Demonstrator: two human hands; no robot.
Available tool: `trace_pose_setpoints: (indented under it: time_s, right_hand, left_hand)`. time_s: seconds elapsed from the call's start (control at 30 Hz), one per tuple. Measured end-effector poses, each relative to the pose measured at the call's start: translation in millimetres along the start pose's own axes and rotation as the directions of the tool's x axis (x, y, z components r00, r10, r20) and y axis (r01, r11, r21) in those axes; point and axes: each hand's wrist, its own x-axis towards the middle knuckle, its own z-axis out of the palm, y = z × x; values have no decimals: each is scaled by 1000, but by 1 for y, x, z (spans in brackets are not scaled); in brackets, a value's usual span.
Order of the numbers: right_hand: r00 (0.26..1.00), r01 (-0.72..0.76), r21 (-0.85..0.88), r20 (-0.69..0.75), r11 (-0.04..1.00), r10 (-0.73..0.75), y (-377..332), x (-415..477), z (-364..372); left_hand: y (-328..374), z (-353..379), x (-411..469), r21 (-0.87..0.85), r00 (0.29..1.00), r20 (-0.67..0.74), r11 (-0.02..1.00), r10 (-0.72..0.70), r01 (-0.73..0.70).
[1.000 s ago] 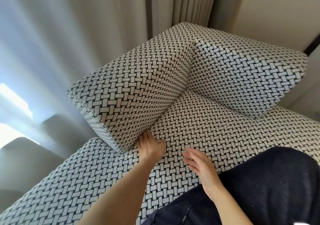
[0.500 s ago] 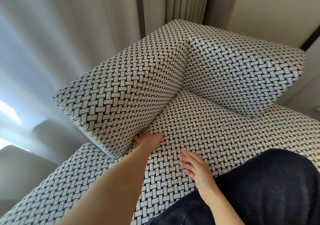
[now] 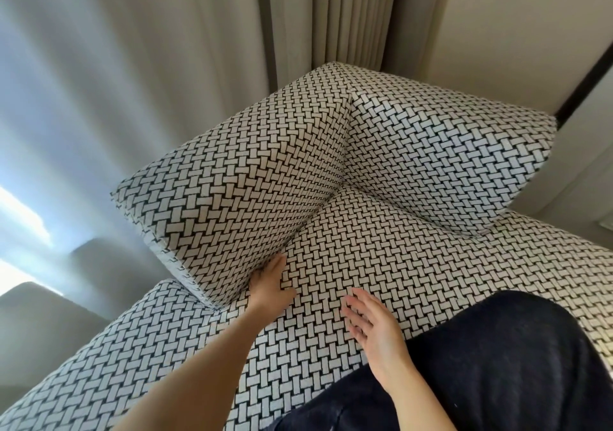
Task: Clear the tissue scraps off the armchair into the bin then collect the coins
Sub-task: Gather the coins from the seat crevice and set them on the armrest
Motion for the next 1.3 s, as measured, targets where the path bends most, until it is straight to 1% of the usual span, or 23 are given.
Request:
trace_pose_setpoints:
  time_s: [0.07, 0.17, 0.27, 0.4, 0.47, 0.57, 0.6, 0.7, 0.77, 0.83, 0.9, 0.97, 1.0, 1.03, 1.07, 1.17, 1.23, 1.3]
  right_hand:
    - [1000, -1, 25, -5, 1000, 1, -1, 0, -1]
    - [1000, 6, 37, -9, 999, -6, 0, -3, -1]
    - [1000, 11, 34, -5, 999, -11, 0, -4, -1]
    - [1000, 14, 41, -6, 999, -14, 2, -2, -1]
    - [1000, 14, 40, -8, 999, -14, 3, -1, -2]
    - [1000, 14, 36, -8, 999, -14, 5, 2, -3]
    - [1000, 10, 35, -10, 999, -9, 5, 2, -2]
    - [999, -13, 54, -34, 998, 14, 6, 5, -3]
    - [998, -24, 74, -48, 997, 28, 5, 7, -4]
    - [997, -40, 90, -58, 995, 45, 5, 9, -3]
    - [996, -53, 119, -70, 991, 62, 4, 11, -2]
    - [994, -61, 149, -80, 987, 73, 4, 13, -2]
    - [993, -64, 160, -83, 985, 78, 4, 13, -2]
    - [993, -69, 170, -84, 983, 84, 4, 14, -2]
    - [992, -76, 184, -83, 980, 93, 3, 14, -4]
    - [991, -85, 268, -75, 960, 109, 2, 13, -3]
    - [990, -97, 334, -64, 938, 125, -1, 11, -3]
    - [989, -113, 383, -45, 917, 141, -3, 9, -3]
  left_hand:
    - [-4, 6, -6, 112, 999, -33, 994, 11, -8]
    - [-5, 13, -16, 252, 994, -84, 966, 71, -48]
    - [2, 10, -14, 219, 994, -79, 974, 79, -60]
    - [20, -7, 16, 129, 997, 6, 989, 72, -72]
    - [32, -15, 35, 116, 998, 44, 992, 46, -50]
    - [50, -11, 53, 98, 995, 95, 995, -34, 24]
    - [55, -6, 56, 107, 994, 90, 993, -64, 54]
    - [71, 5, 69, 225, 984, 31, 960, -176, 165]
    - [73, -1, 77, 289, 978, -6, 936, -210, 203]
    - [66, -4, 84, 362, 989, -7, 921, -148, 140]
    - [55, -2, 80, 433, 999, -29, 901, -25, 35]
    - [41, 2, 70, 512, 989, -93, 858, 114, -51]
    - [34, 3, 66, 524, 973, -133, 847, 189, -93]
    - [25, 3, 65, 522, 961, -155, 845, 230, -118]
    - [19, 2, 62, 526, 956, -153, 840, 249, -135]
    - [15, 1, 53, 429, 974, -94, 891, 207, -148]
    - [17, 1, 45, 457, 967, -139, 880, 212, -128]
    - [17, 1, 42, 425, 955, -196, 897, 223, -123]
